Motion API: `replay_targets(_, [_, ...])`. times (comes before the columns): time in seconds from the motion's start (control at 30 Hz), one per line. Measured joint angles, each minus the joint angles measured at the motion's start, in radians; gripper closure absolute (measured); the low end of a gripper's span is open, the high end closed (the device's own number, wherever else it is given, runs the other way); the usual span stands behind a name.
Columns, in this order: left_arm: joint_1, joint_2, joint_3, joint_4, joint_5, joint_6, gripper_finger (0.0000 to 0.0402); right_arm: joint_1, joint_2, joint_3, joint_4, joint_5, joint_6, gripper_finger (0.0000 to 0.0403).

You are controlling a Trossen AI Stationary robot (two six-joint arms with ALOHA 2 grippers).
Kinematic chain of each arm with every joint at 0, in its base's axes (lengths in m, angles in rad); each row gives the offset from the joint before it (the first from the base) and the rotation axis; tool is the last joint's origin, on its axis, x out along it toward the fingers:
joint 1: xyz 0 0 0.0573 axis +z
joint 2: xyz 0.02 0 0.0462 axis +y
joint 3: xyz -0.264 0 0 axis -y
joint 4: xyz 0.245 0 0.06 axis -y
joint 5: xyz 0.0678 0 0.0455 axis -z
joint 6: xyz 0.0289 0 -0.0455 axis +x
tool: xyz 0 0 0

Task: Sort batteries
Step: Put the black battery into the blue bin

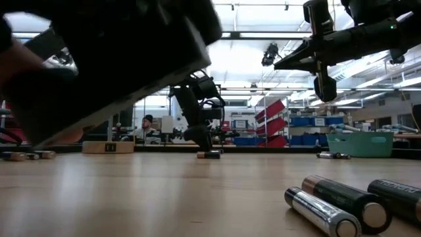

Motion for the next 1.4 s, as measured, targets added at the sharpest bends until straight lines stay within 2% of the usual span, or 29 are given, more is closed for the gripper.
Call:
replay_targets(0.17, [0.001,0.014,0.003,-0.009,0.032,-0.055,0.0267,-0.004,0.0,0.0,0.0,0.0,0.001,0.0403])
replay_targets(0.47, [0.0,0.016,0.002,-0.003,0.022,-0.098,0.0344,-0.004,0.0,0.0,0.001,0.001,0.015,0.0403])
replay_targets(0.7, [-0.006,0.005,0.002,-0.006,-0.006,-0.192,0.0341,-0.004,0.0,0.0,0.038,0.002,-0.052,0.0403])
replay_targets(0.97, [-0.039,-0.003,0.085,-0.114,-0.017,-0.211,0.0342,-0.014,-0.001,0.0,0.152,0.003,-0.17,0.0402])
replay_targets(1.4, [-0.089,-0.011,0.158,-0.184,-0.022,-0.343,0.0343,-0.044,-0.001,0.0,0.146,0.036,-0.166,0.04])
